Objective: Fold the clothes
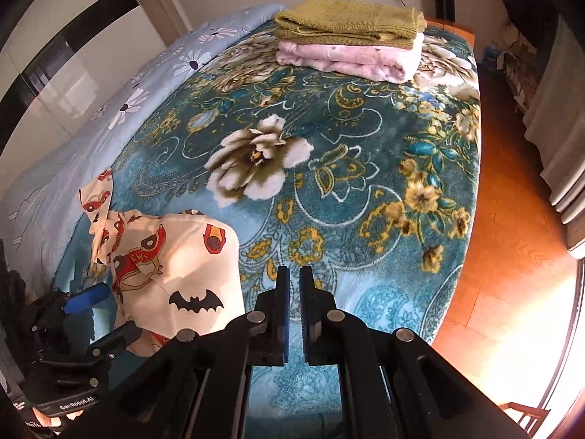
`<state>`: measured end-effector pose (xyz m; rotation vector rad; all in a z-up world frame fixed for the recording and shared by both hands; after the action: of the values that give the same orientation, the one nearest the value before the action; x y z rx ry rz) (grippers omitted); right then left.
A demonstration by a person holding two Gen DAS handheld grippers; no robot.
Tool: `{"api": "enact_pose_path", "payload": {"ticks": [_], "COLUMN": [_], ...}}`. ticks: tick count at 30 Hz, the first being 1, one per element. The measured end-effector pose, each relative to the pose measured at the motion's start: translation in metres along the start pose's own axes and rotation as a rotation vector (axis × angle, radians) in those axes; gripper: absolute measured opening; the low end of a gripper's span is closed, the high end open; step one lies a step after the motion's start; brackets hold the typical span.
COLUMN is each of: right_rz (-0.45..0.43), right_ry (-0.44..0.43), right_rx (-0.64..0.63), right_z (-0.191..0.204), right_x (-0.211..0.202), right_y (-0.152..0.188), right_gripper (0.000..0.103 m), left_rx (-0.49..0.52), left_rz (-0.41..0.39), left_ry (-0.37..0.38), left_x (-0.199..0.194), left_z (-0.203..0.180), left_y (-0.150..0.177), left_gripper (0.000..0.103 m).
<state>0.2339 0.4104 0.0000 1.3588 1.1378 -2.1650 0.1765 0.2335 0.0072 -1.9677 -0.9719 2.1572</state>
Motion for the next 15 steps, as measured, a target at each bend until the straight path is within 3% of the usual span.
{"api": "enact_pose_path", "payload": {"ticks": [2, 5, 8, 9, 10, 11, 15], "right_rz": [0.005, 0.011, 0.019, 0.022, 0.025, 0.027, 0.036], "right_ry": [0.001, 0.003, 0.002, 0.000, -0.004, -0.009, -0.030], "right_rx": [0.026, 0.064, 0.089, 0.093, 0.095, 0.095, 0.094], "right_z": [-0.007, -0.019, -0.026, -0.026, -0.026, -0.026, -0.022], "right_x": [-0.002, -0.005, -0.006, -0.005, -0.005, -0.004, -0.001], "right_y": [0.004, 0.011, 0.017, 0.018, 0.019, 0.019, 0.022], "right_gripper": [0.005, 0.005, 0.005, 0.005, 0.005, 0.005, 0.005], "left_rx": [0.126, 0.233, 0.183, 0.162, 0.142, 0.121, -0.100], "left_rz": [0.004, -0.028, -0.075, -0.090, -0.106, -0.121, -0.207], "left_ry": [-0.050, -0.143, -0.141, -0.137, -0.134, -0.130, -0.124], "left_x": [0.017, 0.039, 0.036, 0.035, 0.034, 0.033, 0.005], "left_z": [-0.017, -0.028, -0.013, -0.007, -0.001, 0.005, 0.059], "left_y": [-0.006, -0.019, -0.031, -0.035, -0.040, -0.044, -0.053], "left_gripper": [0.073, 0.073, 0.068, 0.060, 0.028, 0.004, 0.003]}}
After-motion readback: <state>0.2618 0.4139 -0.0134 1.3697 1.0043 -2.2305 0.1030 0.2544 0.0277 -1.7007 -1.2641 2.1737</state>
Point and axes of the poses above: each gripper's, at about its wrist camera, not at the fingertips, and x roughly the way its jaws point, z to its left, y to its underside, the point moved 4 cm from there along x, roughly the way its jaws point, and after that the axes turned 1 degree about y, right-handed, at the moved point
